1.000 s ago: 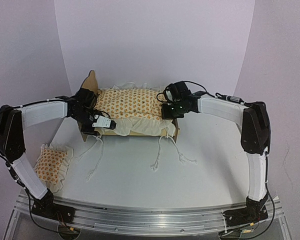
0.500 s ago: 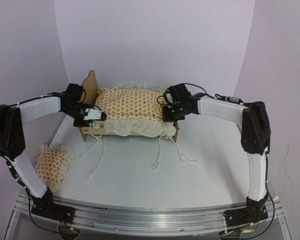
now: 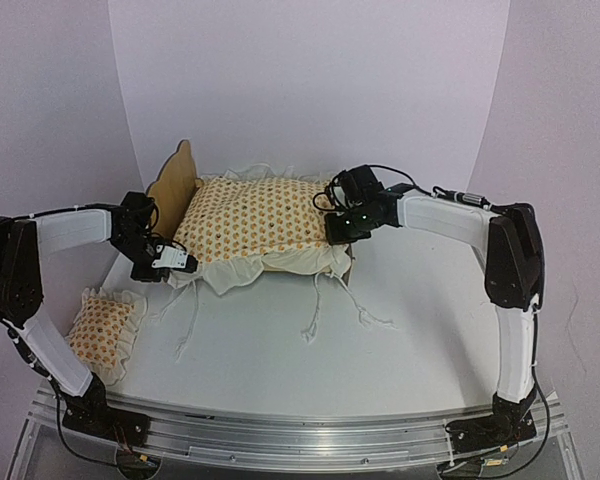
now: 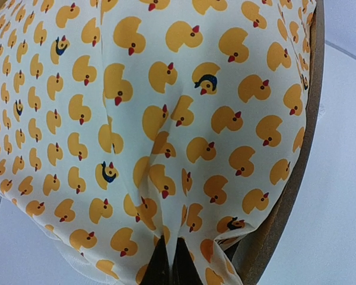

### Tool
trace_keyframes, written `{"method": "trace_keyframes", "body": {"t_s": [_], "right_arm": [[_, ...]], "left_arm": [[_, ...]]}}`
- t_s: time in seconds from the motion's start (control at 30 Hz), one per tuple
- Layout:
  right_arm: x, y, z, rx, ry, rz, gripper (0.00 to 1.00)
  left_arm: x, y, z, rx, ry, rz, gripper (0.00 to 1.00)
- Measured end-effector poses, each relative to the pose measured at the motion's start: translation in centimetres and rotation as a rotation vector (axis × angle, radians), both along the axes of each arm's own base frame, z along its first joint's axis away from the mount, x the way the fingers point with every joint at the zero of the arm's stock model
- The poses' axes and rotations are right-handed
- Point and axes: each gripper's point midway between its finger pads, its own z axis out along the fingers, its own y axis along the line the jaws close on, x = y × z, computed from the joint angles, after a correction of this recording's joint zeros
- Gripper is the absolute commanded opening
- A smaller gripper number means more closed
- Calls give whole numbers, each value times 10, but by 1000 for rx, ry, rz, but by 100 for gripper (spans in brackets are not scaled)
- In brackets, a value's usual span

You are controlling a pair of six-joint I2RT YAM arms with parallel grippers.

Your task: Set up the pet bed

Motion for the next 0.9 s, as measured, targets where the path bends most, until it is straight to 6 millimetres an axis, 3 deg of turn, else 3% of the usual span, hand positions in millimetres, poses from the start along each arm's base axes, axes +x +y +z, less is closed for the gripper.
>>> {"method": "trace_keyframes", "body": {"t_s": [0.1,0.17,0.23,0.33,0.43,0.67,0.8,0.9], "right_arm": [[-3,0,-2,-6,13,5,15],[-5,-2,-4,-10,27,5,24],[-7,-3,-5,-12,36,6,38],[-8,-7,0,-10,40,1,49],[-9,-13,18,15,29,-20,52],[-4,-43,93,123,-67,-119,51],[-6,-49,90,149,-39,-151,37],[-20,-46,60,149,54,-151,41]], "left_arm": [[-3,4,-6,25,5,-2,2],[-1,6,-5,29,2,4,20],[-1,6,-4,24,3,18,31],[0,7,1,19,12,38,49],[1,3,14,-10,23,56,53],[-5,-19,68,-177,42,87,59],[8,-30,96,-282,6,164,65],[14,-40,99,-315,-2,197,67]]}}
